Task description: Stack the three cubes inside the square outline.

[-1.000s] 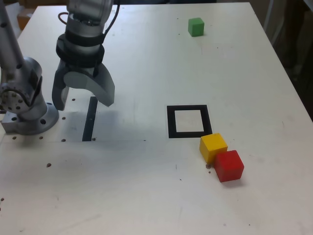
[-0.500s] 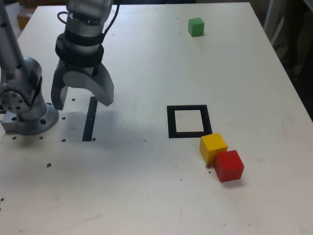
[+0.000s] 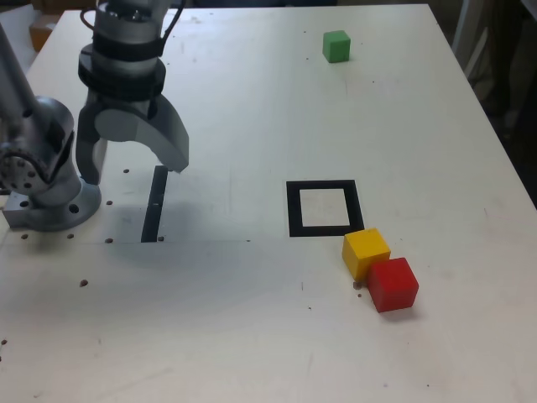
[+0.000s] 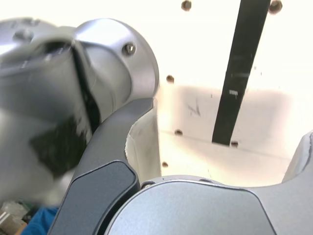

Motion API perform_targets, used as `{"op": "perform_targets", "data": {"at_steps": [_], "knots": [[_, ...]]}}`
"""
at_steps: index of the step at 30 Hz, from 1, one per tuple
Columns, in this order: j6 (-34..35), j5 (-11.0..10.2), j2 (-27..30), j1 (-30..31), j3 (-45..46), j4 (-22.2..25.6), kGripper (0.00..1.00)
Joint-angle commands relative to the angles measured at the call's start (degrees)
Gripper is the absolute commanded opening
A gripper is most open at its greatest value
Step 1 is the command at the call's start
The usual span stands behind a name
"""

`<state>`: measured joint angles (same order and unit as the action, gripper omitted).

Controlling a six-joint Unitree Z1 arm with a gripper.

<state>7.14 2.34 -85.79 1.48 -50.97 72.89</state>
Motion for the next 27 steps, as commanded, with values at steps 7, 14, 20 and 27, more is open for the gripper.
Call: {"op": "perform_targets", "data": {"at_steps": [7, 14, 20, 27], "knots": [[10.0, 1.3, -1.5, 10.7, -10.0, 2.9, 0.99], [16.3, 2.6, -9.2, 18.9, -19.2, 3.1, 0.99], [20.0, 4.0, -18.6, 24.4, -32.1, 5.8, 1.0], [22.8, 3.8, -27.3, 27.6, -47.7, 11.3, 1.0]]}}
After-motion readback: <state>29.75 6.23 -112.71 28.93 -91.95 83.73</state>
